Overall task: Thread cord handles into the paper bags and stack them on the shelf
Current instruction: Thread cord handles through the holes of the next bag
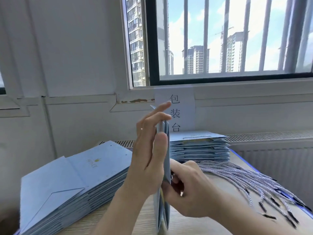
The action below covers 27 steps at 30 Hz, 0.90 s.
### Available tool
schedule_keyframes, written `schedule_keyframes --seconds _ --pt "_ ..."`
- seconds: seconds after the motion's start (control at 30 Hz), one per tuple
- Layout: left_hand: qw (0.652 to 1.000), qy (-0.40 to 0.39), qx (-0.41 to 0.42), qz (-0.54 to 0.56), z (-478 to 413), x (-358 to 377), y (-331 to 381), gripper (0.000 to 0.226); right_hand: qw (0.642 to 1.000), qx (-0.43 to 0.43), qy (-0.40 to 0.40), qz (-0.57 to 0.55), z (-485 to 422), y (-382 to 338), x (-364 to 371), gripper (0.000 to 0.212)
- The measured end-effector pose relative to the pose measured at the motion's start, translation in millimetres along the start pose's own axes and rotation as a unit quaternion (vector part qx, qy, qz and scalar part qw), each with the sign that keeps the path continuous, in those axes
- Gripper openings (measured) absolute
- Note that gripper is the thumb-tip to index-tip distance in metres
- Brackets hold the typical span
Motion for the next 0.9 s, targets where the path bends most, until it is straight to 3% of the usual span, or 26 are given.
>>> schedule_keyframes --seconds 0.1,0.27,0.4,0.53,0.7,0.8,0.9 --pt "0.998 -0.051 0.026 0.001 1.5 -5.9 -0.8 0.046 0.999 0.011 0.033 -0.013 -2.0 -3.3 1.8 0.015" --pt "0.996 -0.032 0.078 0.004 2.6 -20.7 -2.0 0.046 0.997 0.048 0.056 -0.017 -2.5 1.0 3.6 0.018" --pt "0.971 -0.035 0.084 -0.222 12.3 -30.8 1.2 0.019 0.994 0.075 0.071 -0.023 -3.8 8.5 2.8 0.019" --pt "0.951 -0.018 0.037 -0.307 22.5 -22.8 5.4 0.030 0.998 0.058 0.038 0.002 -2.9 7.1 4.1 0.020" --pt "0.955 0.071 -0.092 -0.273 34.6 -10.0 8.6 0.018 0.999 0.038 -0.008 -0.014 -2.0 3.2 14.0 0.020" --pt "0.955 0.075 -0.104 -0.267 36.3 -13.7 4.9 0.014 0.999 0.022 -0.028 -0.009 0.1 2.6 15.0 0.021" --pt "0.959 0.077 -0.106 -0.250 34.6 -15.9 5.5 0.015 0.997 0.042 0.020 0.055 -3.0 7.4 3.6 0.034"
Point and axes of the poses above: each hand's wrist, its own z-axis away from the middle knuckle, its own x-axis out of the palm, y = z × x, the point moved 2 cm from there along -z, towards the middle knuckle, and after that the axes turned 14 degrees about x, right-handed, at the moved point
